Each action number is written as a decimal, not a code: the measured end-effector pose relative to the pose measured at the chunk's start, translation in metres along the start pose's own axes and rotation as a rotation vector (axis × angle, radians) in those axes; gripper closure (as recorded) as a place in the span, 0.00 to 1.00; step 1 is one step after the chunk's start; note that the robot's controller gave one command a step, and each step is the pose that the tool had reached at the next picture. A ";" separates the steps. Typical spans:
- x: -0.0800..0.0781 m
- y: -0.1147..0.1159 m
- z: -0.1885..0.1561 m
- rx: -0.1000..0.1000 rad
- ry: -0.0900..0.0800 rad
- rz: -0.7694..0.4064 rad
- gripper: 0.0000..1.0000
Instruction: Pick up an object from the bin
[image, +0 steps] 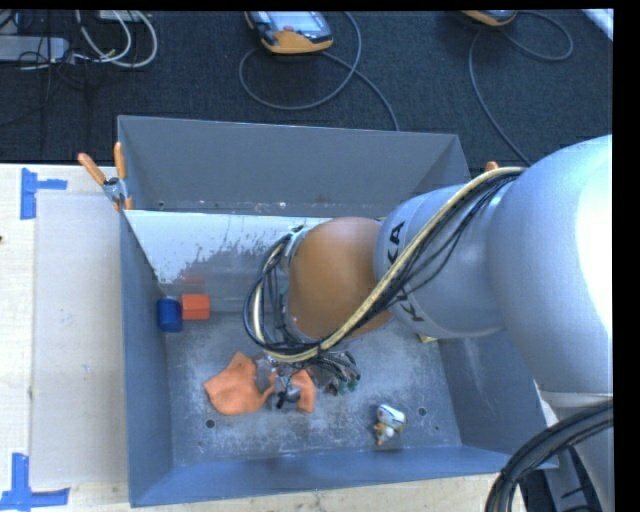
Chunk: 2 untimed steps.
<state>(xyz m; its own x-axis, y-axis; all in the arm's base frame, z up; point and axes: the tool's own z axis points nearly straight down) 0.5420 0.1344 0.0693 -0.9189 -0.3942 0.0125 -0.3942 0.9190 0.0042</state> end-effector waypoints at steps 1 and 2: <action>-0.026 0.014 -0.002 0.000 -0.001 -0.009 1.00; -0.038 0.020 -0.012 -0.002 -0.001 -0.039 1.00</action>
Offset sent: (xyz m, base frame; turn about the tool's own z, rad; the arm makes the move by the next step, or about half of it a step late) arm 0.0323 0.0271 0.0183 -0.0526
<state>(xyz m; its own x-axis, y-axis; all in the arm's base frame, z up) 0.5690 0.1683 0.0809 -0.9028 -0.4299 0.0115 -0.4299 0.9029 0.0065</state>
